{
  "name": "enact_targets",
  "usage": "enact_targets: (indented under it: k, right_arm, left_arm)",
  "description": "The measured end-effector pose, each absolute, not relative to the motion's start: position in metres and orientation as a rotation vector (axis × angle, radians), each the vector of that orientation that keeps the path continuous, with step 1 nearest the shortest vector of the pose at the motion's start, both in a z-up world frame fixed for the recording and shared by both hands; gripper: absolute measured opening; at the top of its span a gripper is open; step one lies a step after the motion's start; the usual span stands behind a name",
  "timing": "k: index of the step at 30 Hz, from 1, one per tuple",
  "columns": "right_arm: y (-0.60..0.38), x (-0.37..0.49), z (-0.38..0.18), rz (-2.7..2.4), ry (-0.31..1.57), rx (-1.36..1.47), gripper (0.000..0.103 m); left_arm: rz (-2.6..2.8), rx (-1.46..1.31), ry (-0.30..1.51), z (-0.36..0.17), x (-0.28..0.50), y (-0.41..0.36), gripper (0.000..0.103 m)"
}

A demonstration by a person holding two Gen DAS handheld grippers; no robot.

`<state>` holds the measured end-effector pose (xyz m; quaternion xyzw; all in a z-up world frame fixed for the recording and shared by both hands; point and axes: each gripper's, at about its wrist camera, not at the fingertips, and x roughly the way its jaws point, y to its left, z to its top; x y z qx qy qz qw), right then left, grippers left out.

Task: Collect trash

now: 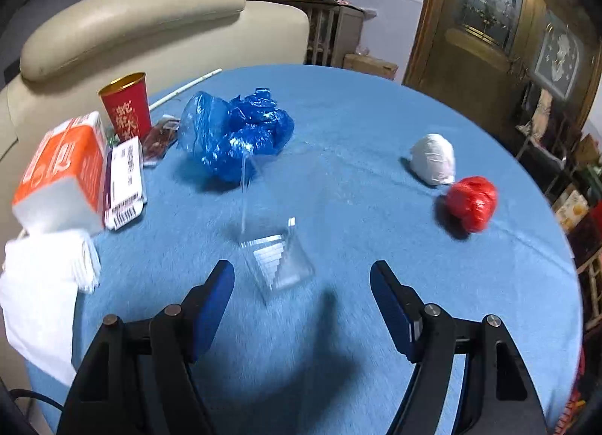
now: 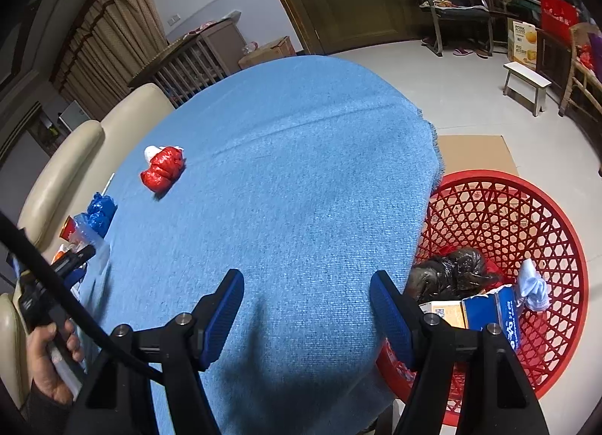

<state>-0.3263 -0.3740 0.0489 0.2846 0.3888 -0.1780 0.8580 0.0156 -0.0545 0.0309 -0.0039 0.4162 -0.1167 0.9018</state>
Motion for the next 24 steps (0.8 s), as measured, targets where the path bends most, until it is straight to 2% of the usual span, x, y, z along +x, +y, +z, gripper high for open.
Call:
enact_targets:
  k: [6,7,8,10,11,24]
  right_arm:
    - [-0.378,-0.330,0.043,-0.382,0.829,0.615,0.073]
    - [-0.378,-0.330,0.043,-0.383,0.830,0.616,0.073]
    - [-0.378,-0.330,0.042,-0.383,0.831,0.617,0.073]
    - [-0.378,-0.329,0.042,-0.381,0.832,0.617,0.073]
    - [-0.377,-0.328,0.042,-0.379,0.833,0.612,0.073]
    - [-0.362,-0.308,0.045,-0.340,0.849,0.574,0.073]
  left_arm:
    - [-0.273,-0.061,0.870,0.021,0.035,-0.052,0.073]
    - [-0.282,-0.068,0.873,0.020,0.037,-0.051,0.056]
    - [-0.289,-0.067,0.886,0.018,0.038,-0.050,0.032]
    - [-0.303,-0.074,0.909,0.014,0.041,-0.048,0.013]
    - [-0.311,-0.075,0.909,0.013,0.040,-0.046,0.008]
    - [-0.426,-0.137,0.863,0.026,0.010,-0.025,0.004]
